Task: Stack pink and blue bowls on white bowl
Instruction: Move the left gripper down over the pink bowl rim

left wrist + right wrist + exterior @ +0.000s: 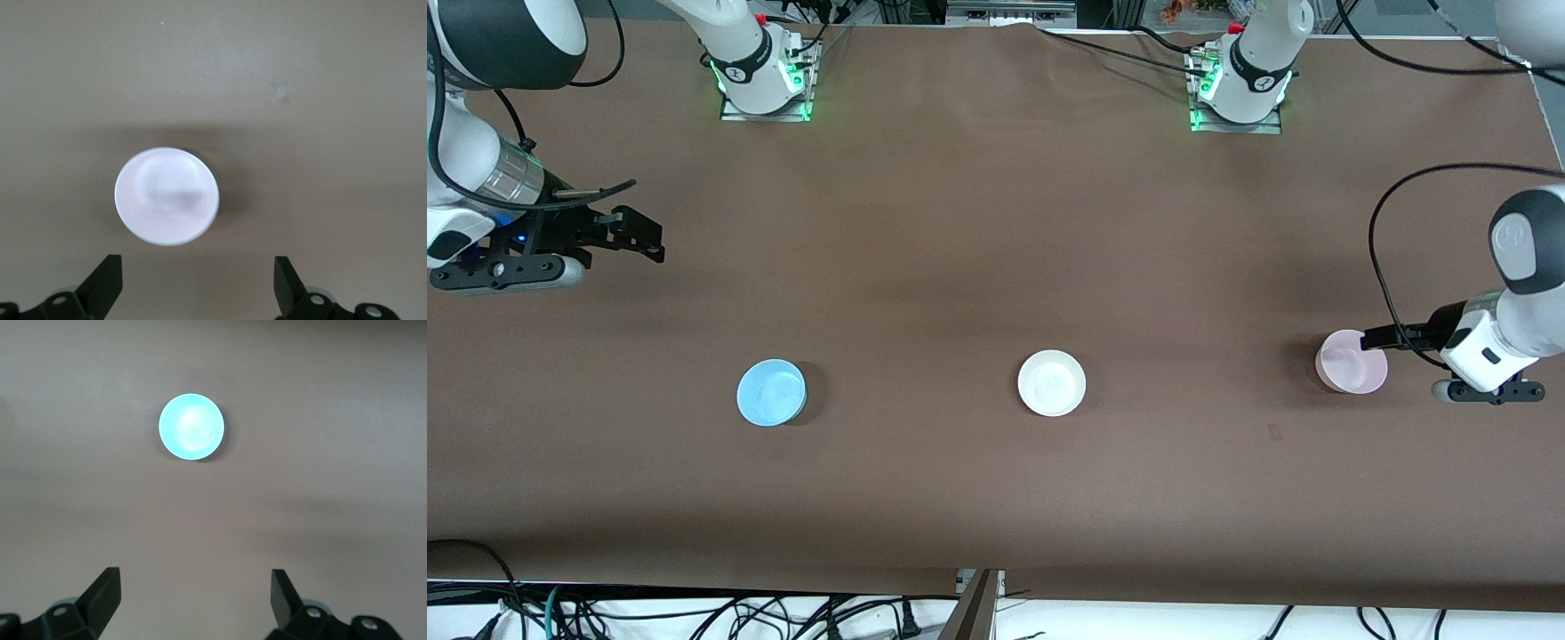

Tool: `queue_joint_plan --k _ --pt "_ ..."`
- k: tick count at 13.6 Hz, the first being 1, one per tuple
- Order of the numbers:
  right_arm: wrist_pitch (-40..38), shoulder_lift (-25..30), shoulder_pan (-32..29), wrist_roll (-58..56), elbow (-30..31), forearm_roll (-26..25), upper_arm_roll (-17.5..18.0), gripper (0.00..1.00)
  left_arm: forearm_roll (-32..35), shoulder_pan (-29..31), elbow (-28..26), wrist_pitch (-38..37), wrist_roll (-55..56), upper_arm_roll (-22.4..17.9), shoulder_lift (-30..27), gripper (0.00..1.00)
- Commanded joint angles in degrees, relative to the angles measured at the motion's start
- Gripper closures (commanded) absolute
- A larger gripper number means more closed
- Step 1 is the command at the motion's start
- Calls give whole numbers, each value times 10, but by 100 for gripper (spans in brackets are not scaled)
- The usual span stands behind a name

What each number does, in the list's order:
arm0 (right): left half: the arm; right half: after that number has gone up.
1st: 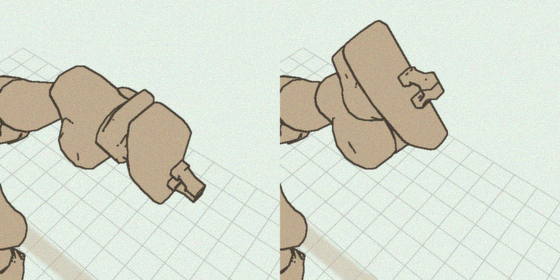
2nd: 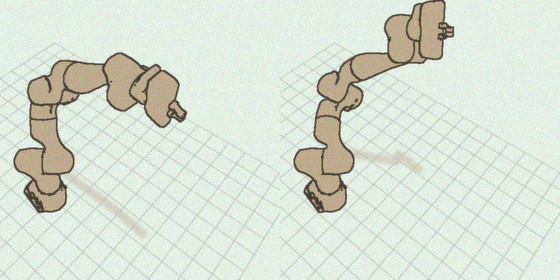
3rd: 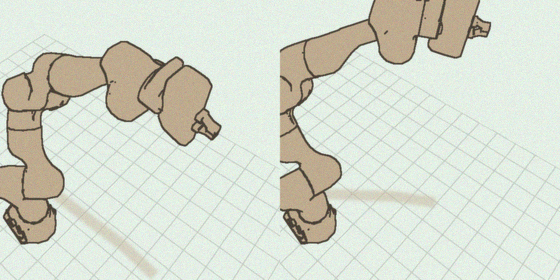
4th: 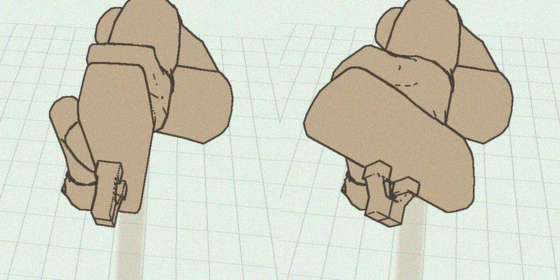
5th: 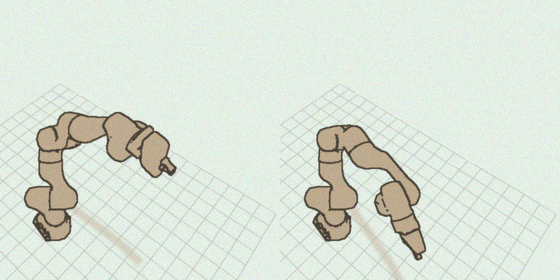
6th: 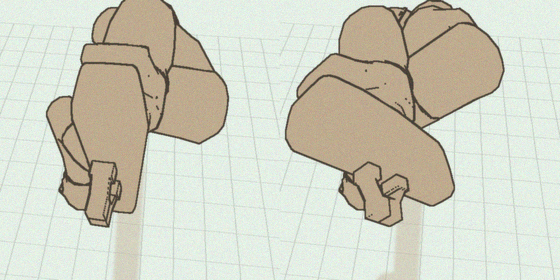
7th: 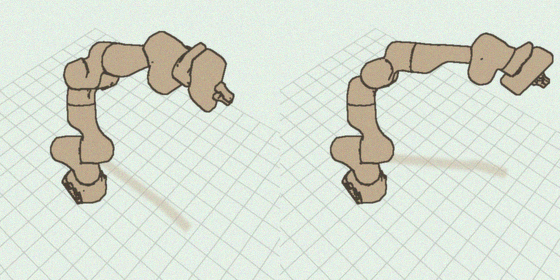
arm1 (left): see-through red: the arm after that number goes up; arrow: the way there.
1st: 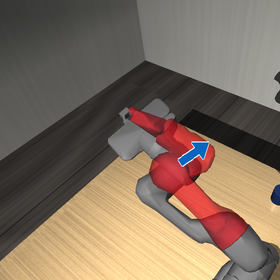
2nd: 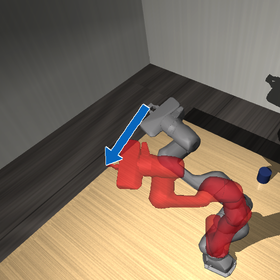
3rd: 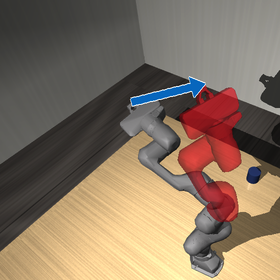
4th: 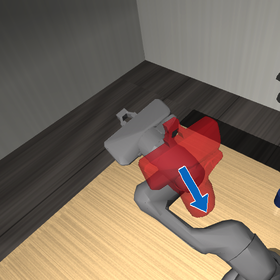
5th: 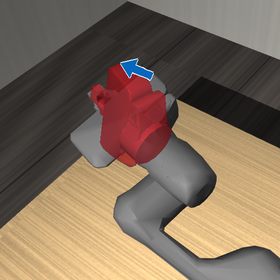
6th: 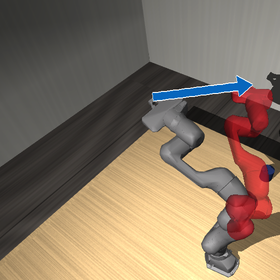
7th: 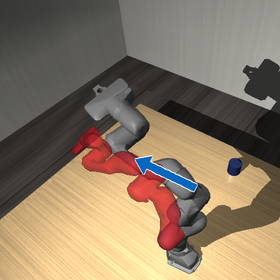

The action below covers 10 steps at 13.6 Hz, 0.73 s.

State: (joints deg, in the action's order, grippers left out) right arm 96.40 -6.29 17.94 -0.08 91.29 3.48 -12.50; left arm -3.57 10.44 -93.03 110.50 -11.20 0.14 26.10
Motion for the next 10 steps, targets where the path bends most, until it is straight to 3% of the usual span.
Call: queue_joint_plan --k 1,5,8,10 --pt "12 2 1 -2 -1 10 3 1 -26 19 -3 53 -76 -10 33 0" --pt "21 -11 5 0 -5 11 7 1 -72 39 -7 81 -129 -15 68 0" --pt "22 -18 -4 -2 -6 63 2 1 -73 40 -34 110 -153 -23 73 0" --pt "26 -29 -5 -2 -6 65 0 1 -82 46 -57 146 -178 -26 73 0"
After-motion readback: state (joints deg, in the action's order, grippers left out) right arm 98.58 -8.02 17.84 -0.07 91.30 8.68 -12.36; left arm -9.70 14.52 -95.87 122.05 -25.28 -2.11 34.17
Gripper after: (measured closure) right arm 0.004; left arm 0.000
